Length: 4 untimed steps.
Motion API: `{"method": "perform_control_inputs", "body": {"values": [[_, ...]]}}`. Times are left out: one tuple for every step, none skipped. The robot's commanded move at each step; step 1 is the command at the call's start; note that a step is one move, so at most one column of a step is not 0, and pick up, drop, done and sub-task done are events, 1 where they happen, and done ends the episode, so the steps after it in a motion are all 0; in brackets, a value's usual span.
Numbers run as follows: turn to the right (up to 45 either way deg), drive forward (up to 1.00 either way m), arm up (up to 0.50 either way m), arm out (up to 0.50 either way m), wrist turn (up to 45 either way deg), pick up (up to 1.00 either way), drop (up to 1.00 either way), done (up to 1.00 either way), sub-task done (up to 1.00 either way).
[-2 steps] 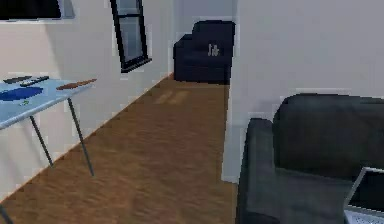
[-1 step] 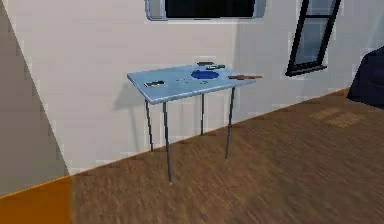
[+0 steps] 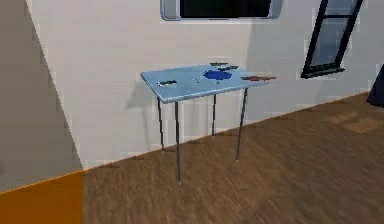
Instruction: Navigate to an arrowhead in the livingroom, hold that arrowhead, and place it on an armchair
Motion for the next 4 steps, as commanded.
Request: {"method": "perform_control_inputs", "body": {"values": [[0.0,0.25,0.0,0.0,0.0,0.0,0.0,0.0,0.0],[18.0,0.0,0.0,0.0,0.0,0.0,0.0,0.0,0.0],[0.0,0.45,0.0,0.0,0.0,0.0,0.0,0.0,0.0],[-45.0,0.0,0.0,0.0,0.0,0.0,0.0,0.0,0.0]]}}
